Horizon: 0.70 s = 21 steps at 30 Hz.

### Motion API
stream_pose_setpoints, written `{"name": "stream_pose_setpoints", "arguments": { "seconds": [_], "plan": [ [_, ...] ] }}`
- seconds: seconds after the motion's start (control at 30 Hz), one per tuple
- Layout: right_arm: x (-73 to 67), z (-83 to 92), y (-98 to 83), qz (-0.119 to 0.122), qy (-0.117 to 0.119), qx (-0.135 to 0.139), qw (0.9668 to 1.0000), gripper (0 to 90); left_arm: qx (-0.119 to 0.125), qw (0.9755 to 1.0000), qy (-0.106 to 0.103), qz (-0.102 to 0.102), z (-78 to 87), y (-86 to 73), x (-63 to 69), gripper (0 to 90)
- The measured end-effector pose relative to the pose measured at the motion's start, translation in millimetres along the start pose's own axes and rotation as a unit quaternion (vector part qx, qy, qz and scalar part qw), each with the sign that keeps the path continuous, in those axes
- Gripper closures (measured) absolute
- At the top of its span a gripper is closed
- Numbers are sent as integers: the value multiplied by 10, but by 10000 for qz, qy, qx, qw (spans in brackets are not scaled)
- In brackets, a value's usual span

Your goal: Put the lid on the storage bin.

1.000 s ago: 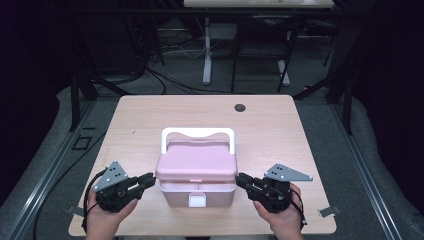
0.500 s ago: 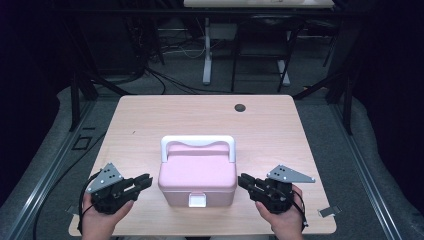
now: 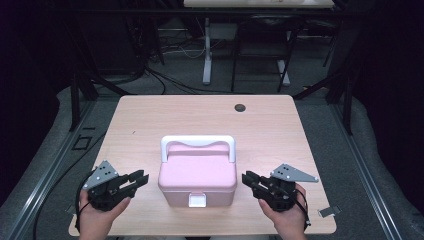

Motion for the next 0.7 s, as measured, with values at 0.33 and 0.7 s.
{"name": "stream_pose_setpoints", "arguments": {
  "seconds": [0.33,0.7],
  "plan": [
    [225,-22,-82,-44,-366,105,9993,682,146,9995,245,107,51,-9,-215,610],
    [357,-51,-146,100,-631,195,9978,561,118,9990,401,170,1,-149,-411,521]
  ]
}}
Point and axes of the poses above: each handheld gripper's, and its own axes: z roughly backward along the jaws, y roughly out of its top, x roughly to its right, the point moved 7 cm from there along -z, roughly forward along the jaws, and after that the axes turned 14 degrees about x, right-handed, at the moved point
